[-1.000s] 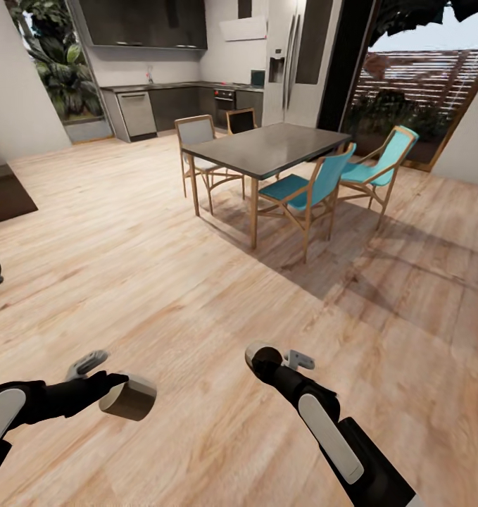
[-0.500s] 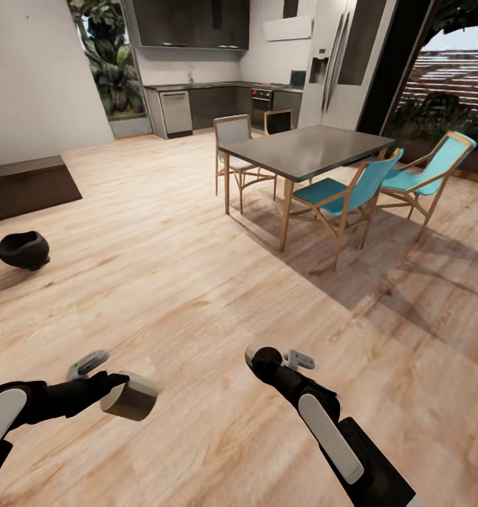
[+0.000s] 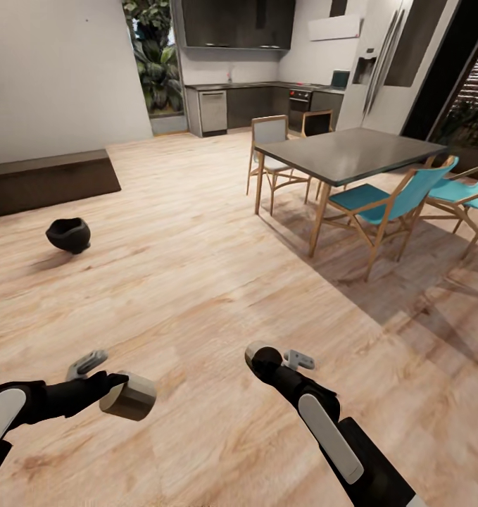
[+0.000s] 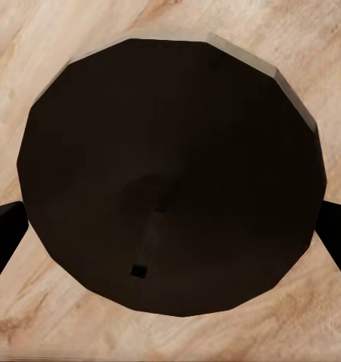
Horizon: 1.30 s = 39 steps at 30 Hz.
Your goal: Place each of the two pumpkins and all three candles from the living room inside a cabinet in the living room (use any cabinet), then make sure every cabinet is closed, and position the cauldron so it is next to a table in the living room.
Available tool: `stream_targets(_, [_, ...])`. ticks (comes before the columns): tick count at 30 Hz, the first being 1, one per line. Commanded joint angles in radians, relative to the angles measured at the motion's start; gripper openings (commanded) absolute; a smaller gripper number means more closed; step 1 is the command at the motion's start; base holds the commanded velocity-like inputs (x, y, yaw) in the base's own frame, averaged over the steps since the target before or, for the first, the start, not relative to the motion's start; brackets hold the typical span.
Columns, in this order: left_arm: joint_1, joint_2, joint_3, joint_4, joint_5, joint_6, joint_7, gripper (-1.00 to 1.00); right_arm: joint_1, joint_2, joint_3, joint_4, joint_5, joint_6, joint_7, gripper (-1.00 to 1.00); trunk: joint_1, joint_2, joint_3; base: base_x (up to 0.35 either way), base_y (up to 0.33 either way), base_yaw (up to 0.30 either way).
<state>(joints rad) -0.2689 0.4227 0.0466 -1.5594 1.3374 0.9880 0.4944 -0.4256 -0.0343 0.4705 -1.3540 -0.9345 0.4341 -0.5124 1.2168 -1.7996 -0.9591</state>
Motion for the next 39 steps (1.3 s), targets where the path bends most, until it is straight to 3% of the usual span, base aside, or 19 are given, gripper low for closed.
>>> stream_targets(1, [-0.001, 0.0, 0.0, -0.001, 0.014, 0.001, 0.01, -1.0, -0.001, -0.001, 0.002, -0.002, -0.007, 0.0, -0.008, -1.0, 0.0, 0.0, -0.001, 0.0, 0.0, 0.288])
stream_targets(39, [-0.001, 0.0, 0.001, 0.001, 0.013, 0.001, 0.012, -1.0, -0.001, -0.001, 0.002, -0.002, -0.007, -0.001, -0.008, -1.0, 0.0, 0.0, -0.001, 0.003, 0.0, 0.288])
